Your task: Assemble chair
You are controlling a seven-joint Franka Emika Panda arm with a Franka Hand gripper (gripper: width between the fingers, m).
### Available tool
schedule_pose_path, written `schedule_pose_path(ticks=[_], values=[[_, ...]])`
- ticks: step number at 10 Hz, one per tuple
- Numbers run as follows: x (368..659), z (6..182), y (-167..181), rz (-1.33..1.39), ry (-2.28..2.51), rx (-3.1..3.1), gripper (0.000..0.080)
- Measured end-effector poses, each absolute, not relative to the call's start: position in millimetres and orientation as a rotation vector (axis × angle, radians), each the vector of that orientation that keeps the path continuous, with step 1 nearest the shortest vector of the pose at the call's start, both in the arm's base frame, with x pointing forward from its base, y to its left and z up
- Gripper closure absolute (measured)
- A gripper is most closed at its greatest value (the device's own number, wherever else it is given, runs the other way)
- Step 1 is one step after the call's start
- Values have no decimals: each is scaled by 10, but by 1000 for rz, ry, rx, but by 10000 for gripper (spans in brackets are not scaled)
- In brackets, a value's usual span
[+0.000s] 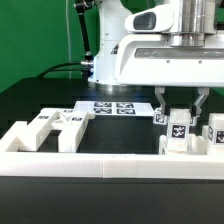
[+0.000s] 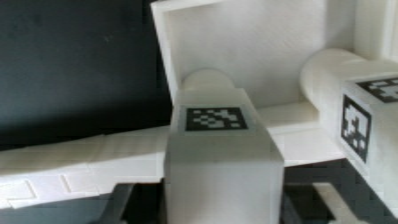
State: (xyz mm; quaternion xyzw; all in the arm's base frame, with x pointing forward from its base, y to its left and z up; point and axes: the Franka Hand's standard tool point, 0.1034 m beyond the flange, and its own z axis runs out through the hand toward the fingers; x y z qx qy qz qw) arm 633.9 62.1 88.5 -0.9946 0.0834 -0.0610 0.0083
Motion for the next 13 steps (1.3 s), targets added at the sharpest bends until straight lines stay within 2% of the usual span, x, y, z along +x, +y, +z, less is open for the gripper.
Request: schedule_pose_path(ticks=[2,6,13], values=[[6339,885,620,-188,425,-3084,512],[6322,871,597,-163,1210,-2829,511],[6326,872,585,-147,1526,-2651,511]])
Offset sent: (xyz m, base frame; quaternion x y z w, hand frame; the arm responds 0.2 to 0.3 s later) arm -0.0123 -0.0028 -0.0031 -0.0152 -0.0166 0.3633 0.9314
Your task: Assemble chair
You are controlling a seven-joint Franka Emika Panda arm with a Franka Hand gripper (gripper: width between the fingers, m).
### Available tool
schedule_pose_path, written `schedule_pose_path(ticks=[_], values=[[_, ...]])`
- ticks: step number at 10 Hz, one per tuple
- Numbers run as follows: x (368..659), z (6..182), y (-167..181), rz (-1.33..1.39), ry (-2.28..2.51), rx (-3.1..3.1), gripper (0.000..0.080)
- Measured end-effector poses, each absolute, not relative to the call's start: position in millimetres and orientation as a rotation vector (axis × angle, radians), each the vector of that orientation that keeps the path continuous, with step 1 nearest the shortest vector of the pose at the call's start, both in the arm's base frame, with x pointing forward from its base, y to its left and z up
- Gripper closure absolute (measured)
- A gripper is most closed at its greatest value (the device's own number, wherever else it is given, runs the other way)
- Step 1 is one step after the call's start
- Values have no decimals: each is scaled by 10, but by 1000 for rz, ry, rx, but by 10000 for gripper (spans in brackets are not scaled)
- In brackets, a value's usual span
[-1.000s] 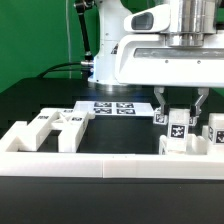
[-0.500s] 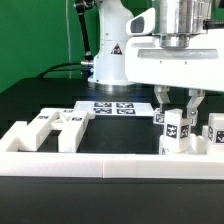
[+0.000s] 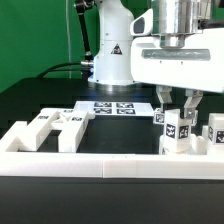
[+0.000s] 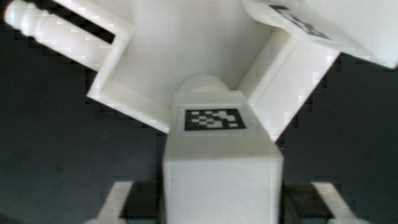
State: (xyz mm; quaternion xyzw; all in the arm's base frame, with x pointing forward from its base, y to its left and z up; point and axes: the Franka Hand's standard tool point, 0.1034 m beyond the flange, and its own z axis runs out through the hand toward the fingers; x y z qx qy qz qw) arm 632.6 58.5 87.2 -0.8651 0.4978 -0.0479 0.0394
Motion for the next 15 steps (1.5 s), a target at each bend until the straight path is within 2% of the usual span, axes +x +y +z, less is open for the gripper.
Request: schedule_pose_path(ticks=[5,10,11,12,13,14,15], values=[[6314,861,618,-73,2209,-2035,511],[6322,859,603,-49,2336,-1869,511],[6322,858,606,-51,2322,-1887,444],[6321,859,610,-55,2265,-1961,235],[6324,872,633,-49,2180,-2064,235],[6353,912,656,-39,2041,-2213,176],[6405,921,600,-84,1916,-2293,158]])
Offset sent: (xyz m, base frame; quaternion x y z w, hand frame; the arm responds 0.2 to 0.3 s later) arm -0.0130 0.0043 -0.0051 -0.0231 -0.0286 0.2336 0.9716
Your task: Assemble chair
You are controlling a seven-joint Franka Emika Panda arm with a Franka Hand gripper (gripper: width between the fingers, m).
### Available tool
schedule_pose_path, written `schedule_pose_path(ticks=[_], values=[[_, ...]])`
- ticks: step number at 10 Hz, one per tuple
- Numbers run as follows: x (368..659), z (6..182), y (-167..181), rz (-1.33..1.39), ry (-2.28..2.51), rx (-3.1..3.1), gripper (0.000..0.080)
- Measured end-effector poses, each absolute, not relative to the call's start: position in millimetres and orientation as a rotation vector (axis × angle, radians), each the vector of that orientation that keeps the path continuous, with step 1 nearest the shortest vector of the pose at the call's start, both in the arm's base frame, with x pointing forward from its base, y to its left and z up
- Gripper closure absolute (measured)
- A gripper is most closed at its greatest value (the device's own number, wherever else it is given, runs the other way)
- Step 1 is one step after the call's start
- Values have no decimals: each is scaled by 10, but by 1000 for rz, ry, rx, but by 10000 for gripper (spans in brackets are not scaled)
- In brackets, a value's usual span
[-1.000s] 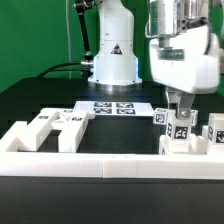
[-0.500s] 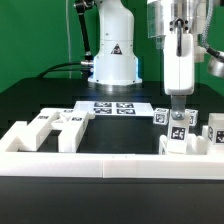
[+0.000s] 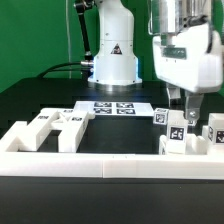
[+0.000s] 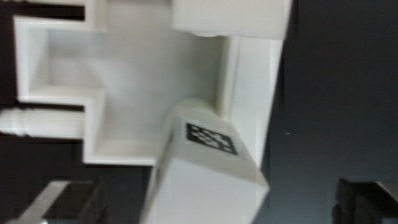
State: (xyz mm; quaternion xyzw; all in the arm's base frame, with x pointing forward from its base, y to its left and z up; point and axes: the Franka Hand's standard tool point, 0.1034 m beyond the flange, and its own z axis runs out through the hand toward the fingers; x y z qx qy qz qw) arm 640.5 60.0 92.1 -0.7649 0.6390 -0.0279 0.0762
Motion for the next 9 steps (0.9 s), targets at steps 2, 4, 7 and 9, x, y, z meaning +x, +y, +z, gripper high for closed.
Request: schedule_pose_path(ticks=[2,4,7,9], values=[[6398,910,595,-93,1835,-2364,151],[6397,909,592,-102,1737,-2440,151],[6371,909,597,-124,1331,-2748,151],[6383,906,586,-155,1121,-2847,151]])
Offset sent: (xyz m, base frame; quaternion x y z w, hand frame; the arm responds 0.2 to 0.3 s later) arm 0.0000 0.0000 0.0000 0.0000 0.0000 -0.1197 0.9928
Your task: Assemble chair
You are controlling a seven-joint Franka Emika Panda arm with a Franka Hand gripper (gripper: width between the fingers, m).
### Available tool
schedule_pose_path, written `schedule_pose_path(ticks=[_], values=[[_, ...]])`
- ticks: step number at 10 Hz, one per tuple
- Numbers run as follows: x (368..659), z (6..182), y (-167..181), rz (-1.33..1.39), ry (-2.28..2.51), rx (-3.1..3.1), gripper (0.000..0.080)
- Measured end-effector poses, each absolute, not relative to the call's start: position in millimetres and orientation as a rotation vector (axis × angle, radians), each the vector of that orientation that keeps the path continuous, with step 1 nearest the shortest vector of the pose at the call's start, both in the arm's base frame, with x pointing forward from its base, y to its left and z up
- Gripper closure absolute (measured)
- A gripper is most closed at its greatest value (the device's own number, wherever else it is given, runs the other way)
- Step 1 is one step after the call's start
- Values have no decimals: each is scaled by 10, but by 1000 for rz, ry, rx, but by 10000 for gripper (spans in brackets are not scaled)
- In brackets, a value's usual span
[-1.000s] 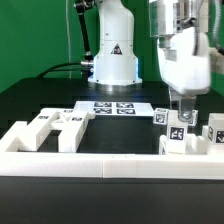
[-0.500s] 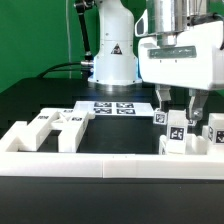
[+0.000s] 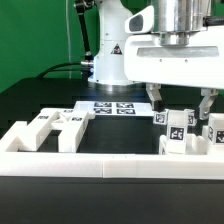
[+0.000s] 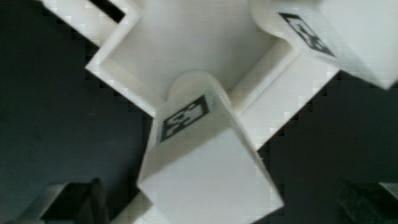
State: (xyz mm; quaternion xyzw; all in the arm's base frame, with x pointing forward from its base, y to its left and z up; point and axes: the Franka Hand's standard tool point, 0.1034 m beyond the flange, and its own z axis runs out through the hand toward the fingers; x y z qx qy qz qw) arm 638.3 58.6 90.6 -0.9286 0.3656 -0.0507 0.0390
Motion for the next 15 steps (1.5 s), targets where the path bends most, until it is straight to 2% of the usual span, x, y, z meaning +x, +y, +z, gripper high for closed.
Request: schedule_pose_path(ticks=[10,12,13,14,15], values=[[6369,880,586,-177,449,-3085,151],[6369,880,584,-176,452,-3085,395],[6369,880,584,-176,461,-3083,395],[6369,880,583,-176,467,-3082,514],[6369,880,583,-176,467,-3082,514]])
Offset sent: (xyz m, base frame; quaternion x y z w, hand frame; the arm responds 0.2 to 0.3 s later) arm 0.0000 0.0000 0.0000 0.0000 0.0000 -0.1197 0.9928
